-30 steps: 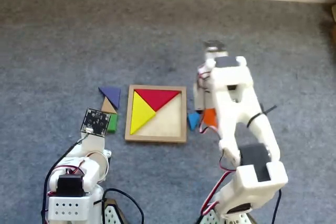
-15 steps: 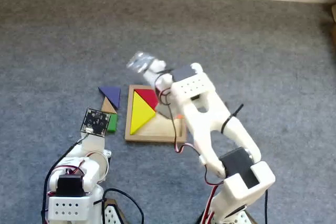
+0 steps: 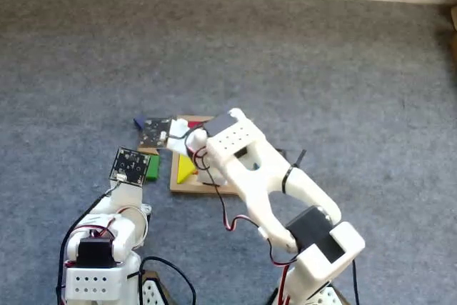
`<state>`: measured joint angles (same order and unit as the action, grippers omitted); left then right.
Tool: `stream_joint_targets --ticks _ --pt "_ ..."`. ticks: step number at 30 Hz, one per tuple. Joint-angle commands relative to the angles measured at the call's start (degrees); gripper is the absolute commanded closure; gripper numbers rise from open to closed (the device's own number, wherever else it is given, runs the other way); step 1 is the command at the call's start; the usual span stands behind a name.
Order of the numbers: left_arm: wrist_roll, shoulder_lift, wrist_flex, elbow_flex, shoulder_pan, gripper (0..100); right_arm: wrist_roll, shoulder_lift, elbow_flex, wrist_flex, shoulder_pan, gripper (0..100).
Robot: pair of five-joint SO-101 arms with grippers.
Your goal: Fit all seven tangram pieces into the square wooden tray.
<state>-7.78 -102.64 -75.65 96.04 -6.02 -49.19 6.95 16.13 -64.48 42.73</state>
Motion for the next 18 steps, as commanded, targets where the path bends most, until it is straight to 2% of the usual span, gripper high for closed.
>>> stream_joint_targets --ticks 1,5,13,15,18 --pt "-0.53 -1.8 -0.18 1.1 0.4 99 3.87 -3.82 -0.75 0.66 1.19 88.0" --pt "-0.53 -1.8 -0.18 1.1 0.4 99 4.4 -3.82 -0.48 0.66 1.19 78.6" --pt "-0.53 -1.8 -0.18 1.1 0.4 99 5.1 -4.35 -0.75 0.57 0.84 77.8" --pt "-0.53 -1.8 -0.18 1.1 0.4 99 7.47 -5.49 -0.57 0.57 -0.13 79.5" --pt "-0.53 -1.8 -0.18 1.1 0.4 99 10.29 -8.4 -0.48 0.84 -2.42 90.2"
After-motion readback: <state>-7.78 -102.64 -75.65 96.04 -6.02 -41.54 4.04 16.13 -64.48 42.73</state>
